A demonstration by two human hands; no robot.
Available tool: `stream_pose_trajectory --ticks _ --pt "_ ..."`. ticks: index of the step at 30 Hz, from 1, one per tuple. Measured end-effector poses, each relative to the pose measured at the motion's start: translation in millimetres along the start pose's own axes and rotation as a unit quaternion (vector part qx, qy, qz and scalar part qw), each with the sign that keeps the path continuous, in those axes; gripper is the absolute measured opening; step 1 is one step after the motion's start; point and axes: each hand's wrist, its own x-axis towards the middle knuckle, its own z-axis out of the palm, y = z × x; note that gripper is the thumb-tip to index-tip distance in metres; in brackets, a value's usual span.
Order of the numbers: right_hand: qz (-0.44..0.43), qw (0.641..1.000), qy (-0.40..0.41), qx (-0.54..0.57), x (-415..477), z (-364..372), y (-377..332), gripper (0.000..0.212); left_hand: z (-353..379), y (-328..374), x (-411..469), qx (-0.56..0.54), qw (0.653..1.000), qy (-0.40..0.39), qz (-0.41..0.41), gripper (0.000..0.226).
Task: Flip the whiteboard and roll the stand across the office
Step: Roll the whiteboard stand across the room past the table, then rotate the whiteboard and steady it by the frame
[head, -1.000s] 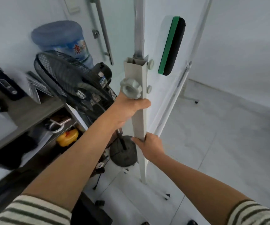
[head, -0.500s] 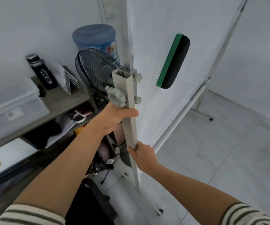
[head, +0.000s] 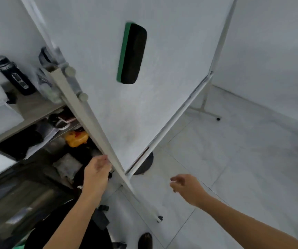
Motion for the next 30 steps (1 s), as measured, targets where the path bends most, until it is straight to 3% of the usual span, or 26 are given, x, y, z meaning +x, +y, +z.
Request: stream_pose_trajectory --ticks 5,9,15,22,30 --pt "0.112 0.991 0.068 0.036 -55.8 -77.8 129.8 0.024 91.9 -70.6 -65.4 0.110 0.959 -0.209 -0.156 0.015" --pt "0.194 0.967 0.132 0.095 -102.3 -123.3 211.2 0.022 165.9 -80.8 -105.5 0.126 0.927 -0.293 -0.197 0.019" --pt "0.250 0.936 0.196 0.151 -120.1 -171.2 267.0 0.018 261.7 -56.5 -98.4 0.173 0.901 -0.359 -0.169 0.013" --pt "0.270 0.906 0.240 0.220 -50.6 -243.7 288.6 0.015 378.4 -17.4 -24.6 0.217 0.879 -0.401 -0.141 0.016" --pt "0.276 0.854 0.329 0.295 17.4 -373.7 288.6 0.013 520.6 110.9 65.1 0.216 0.868 -0.440 -0.081 0.035"
